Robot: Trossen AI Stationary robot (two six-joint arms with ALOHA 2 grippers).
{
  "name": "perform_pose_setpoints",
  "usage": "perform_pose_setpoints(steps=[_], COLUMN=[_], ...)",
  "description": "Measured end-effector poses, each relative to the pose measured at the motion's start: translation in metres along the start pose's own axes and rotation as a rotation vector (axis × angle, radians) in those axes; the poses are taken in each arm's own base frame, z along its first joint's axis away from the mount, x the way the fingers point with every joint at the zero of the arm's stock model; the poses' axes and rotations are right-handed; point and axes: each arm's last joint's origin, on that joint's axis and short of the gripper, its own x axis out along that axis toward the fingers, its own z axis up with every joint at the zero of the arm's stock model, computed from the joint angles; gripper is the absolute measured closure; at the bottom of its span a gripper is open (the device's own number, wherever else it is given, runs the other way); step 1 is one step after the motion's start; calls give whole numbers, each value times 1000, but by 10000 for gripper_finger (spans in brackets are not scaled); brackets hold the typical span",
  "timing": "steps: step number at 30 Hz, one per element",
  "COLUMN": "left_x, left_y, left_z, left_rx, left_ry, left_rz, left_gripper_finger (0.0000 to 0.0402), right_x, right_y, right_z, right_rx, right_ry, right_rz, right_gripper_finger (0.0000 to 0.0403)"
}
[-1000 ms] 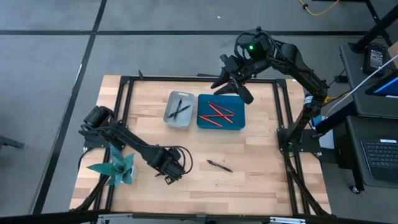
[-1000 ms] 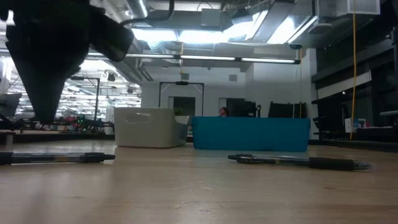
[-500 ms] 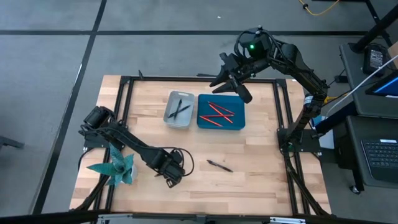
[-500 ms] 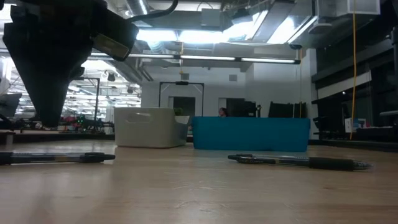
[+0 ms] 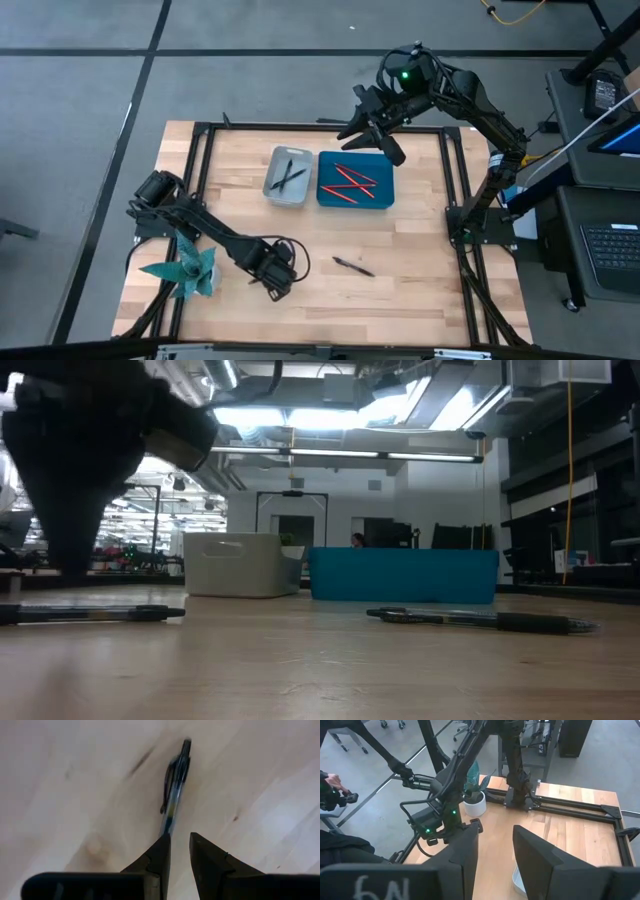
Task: Sort pens & pencils
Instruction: Put the black pen into the gray bin
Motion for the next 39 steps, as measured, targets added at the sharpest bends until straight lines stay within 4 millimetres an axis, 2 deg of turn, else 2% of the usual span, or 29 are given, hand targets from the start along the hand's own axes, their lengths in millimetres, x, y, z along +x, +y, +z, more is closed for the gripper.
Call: perform_pose_setpoints(steps=[5, 21, 32, 39], left_x=[12, 13, 26, 27], left_y=[4, 5, 16, 18], left_z=[-7, -6, -10, -9], left_rx=[4, 37, 28, 23], left_ry=[27, 13, 12, 27], left_rz=[-28, -16, -29, -31], left_gripper_finger=[335, 335, 335, 335], right_x=[0, 0, 3, 3], right_y=[0, 0, 4, 4], right_z=[0, 2, 4, 6], right_rx=[-1, 6, -8, -19], right_ry=[-1, -17, -24, -42], right_rz=[0, -2, 12, 7], right_gripper_finger=[279, 279, 279, 279])
